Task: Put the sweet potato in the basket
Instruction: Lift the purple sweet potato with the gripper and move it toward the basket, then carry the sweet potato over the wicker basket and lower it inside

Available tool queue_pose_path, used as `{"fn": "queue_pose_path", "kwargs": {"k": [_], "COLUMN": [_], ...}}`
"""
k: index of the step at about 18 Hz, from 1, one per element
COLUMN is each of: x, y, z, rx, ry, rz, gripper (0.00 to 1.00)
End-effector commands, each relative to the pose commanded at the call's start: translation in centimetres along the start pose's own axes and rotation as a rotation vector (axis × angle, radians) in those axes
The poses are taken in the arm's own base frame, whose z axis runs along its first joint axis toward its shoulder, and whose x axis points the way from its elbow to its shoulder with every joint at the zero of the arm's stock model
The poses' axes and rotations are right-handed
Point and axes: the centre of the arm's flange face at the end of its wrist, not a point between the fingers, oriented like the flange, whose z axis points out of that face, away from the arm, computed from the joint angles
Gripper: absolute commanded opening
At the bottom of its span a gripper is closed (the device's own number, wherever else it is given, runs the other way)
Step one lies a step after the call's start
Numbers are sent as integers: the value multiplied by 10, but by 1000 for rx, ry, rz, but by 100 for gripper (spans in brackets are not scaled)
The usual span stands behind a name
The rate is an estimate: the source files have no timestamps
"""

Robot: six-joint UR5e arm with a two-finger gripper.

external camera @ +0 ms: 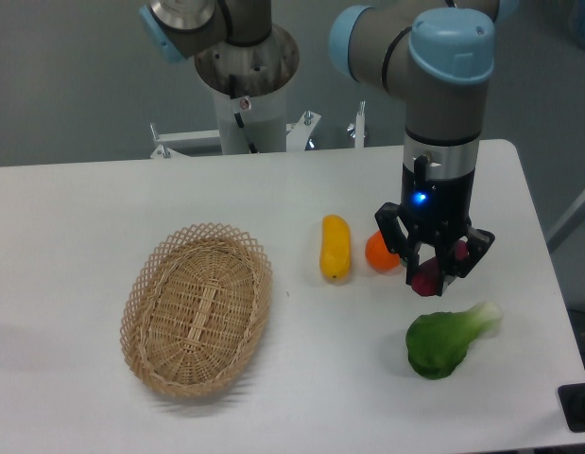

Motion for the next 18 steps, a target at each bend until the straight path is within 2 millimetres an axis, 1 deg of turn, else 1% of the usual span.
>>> {"fn": "queue_pose_path", "kwargs": {"k": [4, 6, 9, 11, 13, 14, 18], "x": [1, 4, 11, 22, 43, 60, 127], "y": [3, 0, -2, -19, -39, -48, -92], "z": [0, 2, 11, 15, 20, 29, 55], "rx": [-24, -25, -31, -22, -34, -60, -109], "ry": [-6, -3, 14, 20, 24, 36, 45], "rz": [4, 7, -16, -49, -84, -98, -150], "gripper": [34, 34, 34, 34, 34, 34, 34]}}
